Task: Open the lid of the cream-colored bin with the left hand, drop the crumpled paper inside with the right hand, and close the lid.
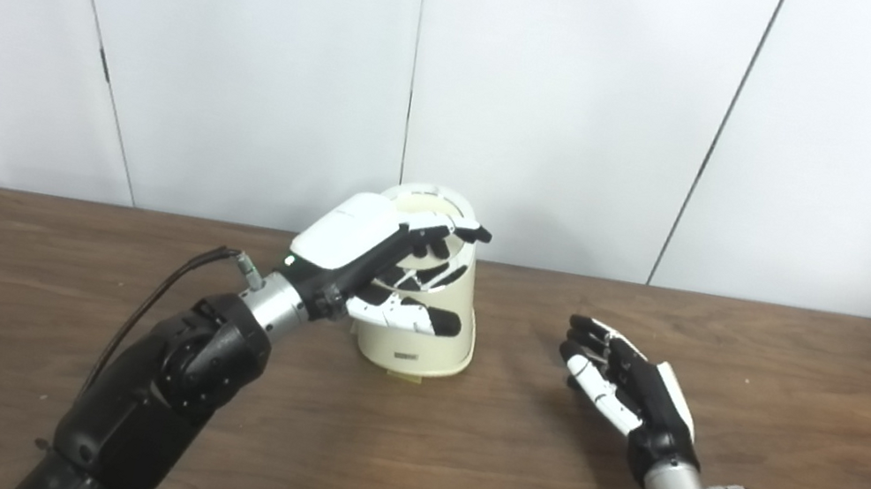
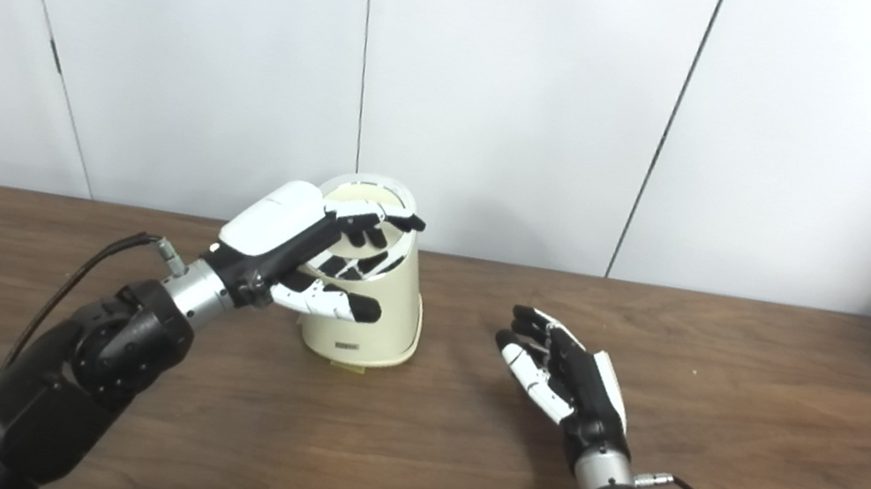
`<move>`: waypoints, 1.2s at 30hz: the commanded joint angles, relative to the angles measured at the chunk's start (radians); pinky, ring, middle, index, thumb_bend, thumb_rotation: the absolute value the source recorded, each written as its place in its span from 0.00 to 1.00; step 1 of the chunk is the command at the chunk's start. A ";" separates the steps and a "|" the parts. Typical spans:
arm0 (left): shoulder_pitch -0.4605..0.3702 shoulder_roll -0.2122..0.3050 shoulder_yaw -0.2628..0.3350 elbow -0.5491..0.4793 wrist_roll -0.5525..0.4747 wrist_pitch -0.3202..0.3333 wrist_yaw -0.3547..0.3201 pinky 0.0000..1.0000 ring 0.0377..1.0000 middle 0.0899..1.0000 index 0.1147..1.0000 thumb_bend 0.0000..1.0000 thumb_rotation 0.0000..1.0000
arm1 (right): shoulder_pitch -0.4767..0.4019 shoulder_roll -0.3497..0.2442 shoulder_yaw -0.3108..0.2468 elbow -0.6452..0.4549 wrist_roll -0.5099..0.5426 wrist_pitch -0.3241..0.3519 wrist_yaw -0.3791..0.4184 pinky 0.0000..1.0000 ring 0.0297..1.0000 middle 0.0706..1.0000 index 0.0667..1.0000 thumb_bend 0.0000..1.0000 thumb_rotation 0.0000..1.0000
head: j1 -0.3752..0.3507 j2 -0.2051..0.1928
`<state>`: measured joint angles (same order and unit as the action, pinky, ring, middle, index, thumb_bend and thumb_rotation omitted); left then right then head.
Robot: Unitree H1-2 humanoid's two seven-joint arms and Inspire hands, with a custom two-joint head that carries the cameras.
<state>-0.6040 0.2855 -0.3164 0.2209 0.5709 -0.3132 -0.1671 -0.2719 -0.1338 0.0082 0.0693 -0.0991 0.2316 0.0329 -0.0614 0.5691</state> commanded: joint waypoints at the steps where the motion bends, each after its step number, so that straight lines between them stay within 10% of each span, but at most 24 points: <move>1: 0.001 0.019 -0.003 0.024 0.011 0.022 -0.018 0.62 0.69 0.81 0.85 0.88 0.96 | -0.032 -0.002 -0.005 -0.042 0.009 -0.009 0.003 0.70 0.77 0.81 0.79 0.31 0.56 | 0.000 0.000; 36: -0.050 0.002 0.065 -0.127 -0.088 0.033 -0.049 0.50 0.62 0.75 0.81 0.84 0.92 | -0.044 0.005 0.004 -0.010 -0.010 -0.032 -0.005 0.71 0.78 0.81 0.79 0.32 0.58 | -0.001 -0.015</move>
<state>-0.5974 0.2866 -0.2663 0.1074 0.4894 -0.2640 -0.2327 -0.2752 -0.1265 0.0090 0.0755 -0.1062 0.2285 0.0309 -0.0614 0.5522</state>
